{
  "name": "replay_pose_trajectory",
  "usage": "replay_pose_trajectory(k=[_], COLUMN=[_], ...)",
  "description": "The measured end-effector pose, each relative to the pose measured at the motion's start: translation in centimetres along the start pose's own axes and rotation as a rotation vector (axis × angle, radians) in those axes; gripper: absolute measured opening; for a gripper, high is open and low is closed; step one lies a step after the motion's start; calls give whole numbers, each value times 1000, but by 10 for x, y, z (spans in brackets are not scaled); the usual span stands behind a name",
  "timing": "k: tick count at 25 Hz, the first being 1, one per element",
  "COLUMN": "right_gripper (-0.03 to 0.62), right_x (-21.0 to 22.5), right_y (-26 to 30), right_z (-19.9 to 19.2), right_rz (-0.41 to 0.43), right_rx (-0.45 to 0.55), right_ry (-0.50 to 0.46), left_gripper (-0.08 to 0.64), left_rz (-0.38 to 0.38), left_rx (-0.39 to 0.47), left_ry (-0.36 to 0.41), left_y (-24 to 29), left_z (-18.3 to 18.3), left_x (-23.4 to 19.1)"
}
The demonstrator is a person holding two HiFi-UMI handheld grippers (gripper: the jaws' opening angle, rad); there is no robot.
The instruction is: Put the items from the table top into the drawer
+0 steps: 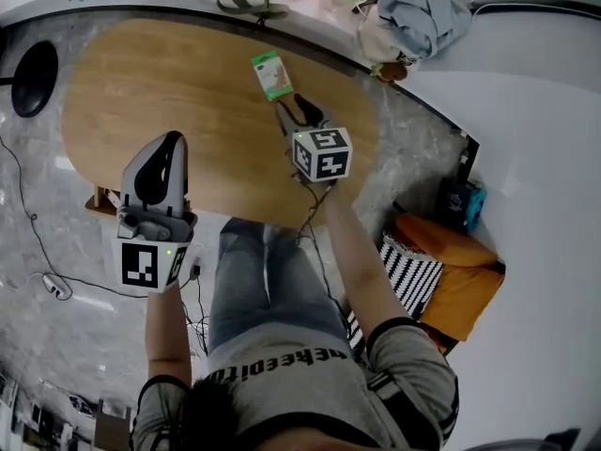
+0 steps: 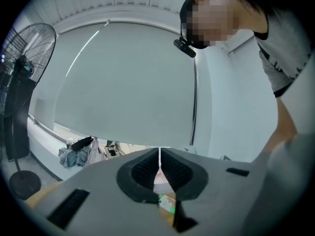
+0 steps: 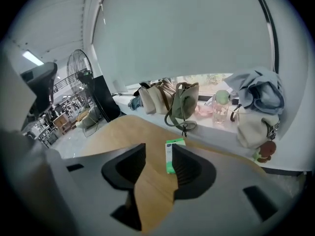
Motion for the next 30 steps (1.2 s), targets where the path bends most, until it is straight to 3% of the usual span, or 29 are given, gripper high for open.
replay_pose_trajectory(k=[10, 17, 30], right_gripper=[280, 351, 347], right_x=[46, 63, 70], right_y=[73, 111, 134], right_z=[-47, -62, -76], right_rz=[-55, -93, -144], right_rx=[-107, -143, -159], right_ry=[-16, -94, -167], left_gripper=[12, 12, 12], left_rz=[-25, -41, -33], left_rx=[-55, -80, -90], left_ry=[-10, -15, -30], left_y=[19, 28, 28], left_z=[-58, -88, -110], left_x=[-2, -4, -14])
Point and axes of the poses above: the fingertips, and each gripper's own axes: y forward along the fingers, x to its right, z out of its top, the point moved 3 cm from there along -y, backward along the fingers, and after that the axes turned 11 degrees about y, right-handed, at the moved point
